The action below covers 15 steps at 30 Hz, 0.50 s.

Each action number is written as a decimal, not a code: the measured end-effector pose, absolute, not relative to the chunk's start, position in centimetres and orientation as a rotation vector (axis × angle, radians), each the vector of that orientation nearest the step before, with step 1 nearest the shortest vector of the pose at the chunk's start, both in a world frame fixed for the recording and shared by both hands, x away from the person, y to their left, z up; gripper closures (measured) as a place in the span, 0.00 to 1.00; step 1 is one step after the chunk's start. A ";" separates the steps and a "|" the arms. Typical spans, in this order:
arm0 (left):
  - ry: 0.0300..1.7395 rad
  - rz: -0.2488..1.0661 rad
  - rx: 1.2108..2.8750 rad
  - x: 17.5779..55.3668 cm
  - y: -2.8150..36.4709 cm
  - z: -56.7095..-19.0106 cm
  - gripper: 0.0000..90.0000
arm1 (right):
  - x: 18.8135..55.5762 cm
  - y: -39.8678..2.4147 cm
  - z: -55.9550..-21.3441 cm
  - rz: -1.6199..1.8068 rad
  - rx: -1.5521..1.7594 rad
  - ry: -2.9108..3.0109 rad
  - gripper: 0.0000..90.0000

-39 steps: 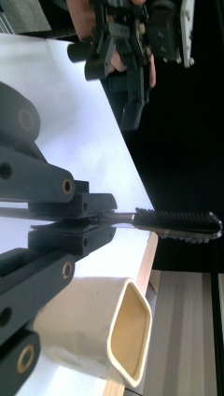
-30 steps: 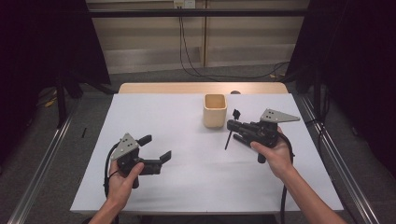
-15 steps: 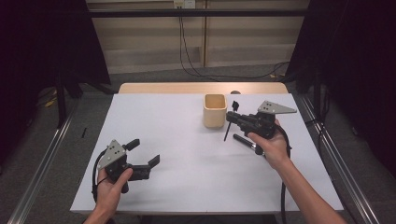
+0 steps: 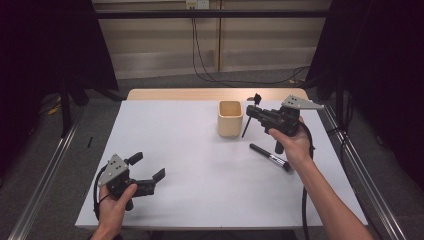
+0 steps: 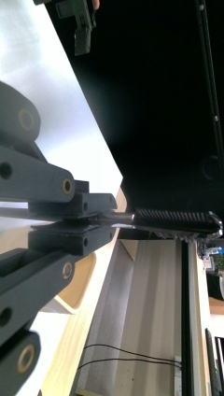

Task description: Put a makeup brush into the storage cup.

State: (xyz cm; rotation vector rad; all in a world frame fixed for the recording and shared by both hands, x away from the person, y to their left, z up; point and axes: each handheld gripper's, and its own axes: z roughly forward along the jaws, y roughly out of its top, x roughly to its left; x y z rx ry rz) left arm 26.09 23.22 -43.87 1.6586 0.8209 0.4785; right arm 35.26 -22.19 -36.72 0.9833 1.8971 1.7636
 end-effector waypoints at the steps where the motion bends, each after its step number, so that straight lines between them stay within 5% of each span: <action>1: 0.822 0.479 1.656 26.1 23.3 -43.9 0.02 | 35.4 -22.2 -36.6 1.766 0.986 1.896 0.95; 15: 0.831 0.501 1.633 26.1 23.7 -43.7 0.01 | 37.6 -21.8 -34.4 1.760 0.971 1.853 0.95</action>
